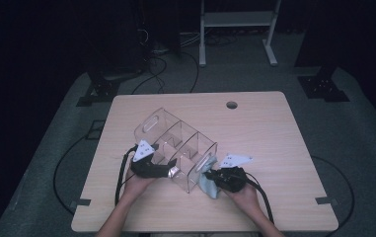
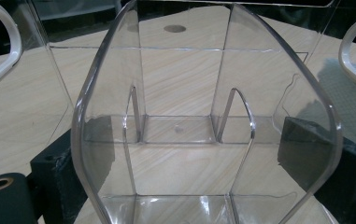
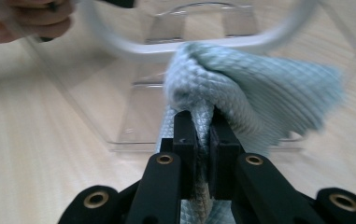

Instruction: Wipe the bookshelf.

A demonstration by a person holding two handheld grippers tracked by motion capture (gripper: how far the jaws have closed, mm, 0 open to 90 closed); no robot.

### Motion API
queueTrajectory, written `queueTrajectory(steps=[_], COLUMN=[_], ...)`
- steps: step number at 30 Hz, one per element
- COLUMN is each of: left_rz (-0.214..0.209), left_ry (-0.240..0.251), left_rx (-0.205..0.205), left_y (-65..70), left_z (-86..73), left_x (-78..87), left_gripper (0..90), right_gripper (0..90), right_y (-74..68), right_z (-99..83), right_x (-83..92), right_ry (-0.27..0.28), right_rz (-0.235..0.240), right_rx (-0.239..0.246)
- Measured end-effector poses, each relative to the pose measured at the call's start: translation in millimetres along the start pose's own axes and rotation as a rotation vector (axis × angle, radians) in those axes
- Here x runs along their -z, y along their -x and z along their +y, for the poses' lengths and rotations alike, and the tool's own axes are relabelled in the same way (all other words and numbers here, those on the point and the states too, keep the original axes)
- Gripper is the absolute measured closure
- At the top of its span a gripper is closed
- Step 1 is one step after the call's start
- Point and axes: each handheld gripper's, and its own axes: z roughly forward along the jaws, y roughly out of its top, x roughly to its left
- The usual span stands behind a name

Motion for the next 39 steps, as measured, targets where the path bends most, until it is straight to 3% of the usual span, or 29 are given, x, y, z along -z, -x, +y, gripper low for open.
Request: queueTrajectory(steps=[4,7,12,24,28,36,39], left_rz=[0.008,0.01,-0.022,-0.101,-0.103,-0.093,-0.101], left_ry=[-0.003,-0.001,-0.003,0.012,0.013,0.02,0.016], left_rx=[0.005,0.008,0.016,0.004,-0.011,0.007,0.016], left_y=[-0.2,-0.4,0.3,8.2,12.1,12.1,12.0], left_z=[0.1,0.0,-0.1,0.7,1.6,0.7,1.2], left_x=[0.4,0.2,-1.3,-2.6,-4.0,-5.8,-4.9], left_gripper=[6.7,6.5,3.6,1.2,4.1,7.0,7.0], right_gripper=[83.3,83.4,83.4,83.3,83.3,83.3,83.3], right_y=[-22.1,-31.3,-14.6,17.6,27.3,6.1,5.3], right_z=[1.4,3.5,2.5,-2.7,-4.8,-5.7,-5.2], right_x=[-2.5,-3.6,0.2,13.6,19.7,28.1,27.5], right_ry=[-0.005,-0.015,0.001,0.01,0.012,0.001,0.0], right_rz=[0.068,0.069,0.063,0.012,-0.015,0.042,0.034], right_rx=[0.04,0.071,0.004,-0.077,-0.099,-0.054,-0.046])
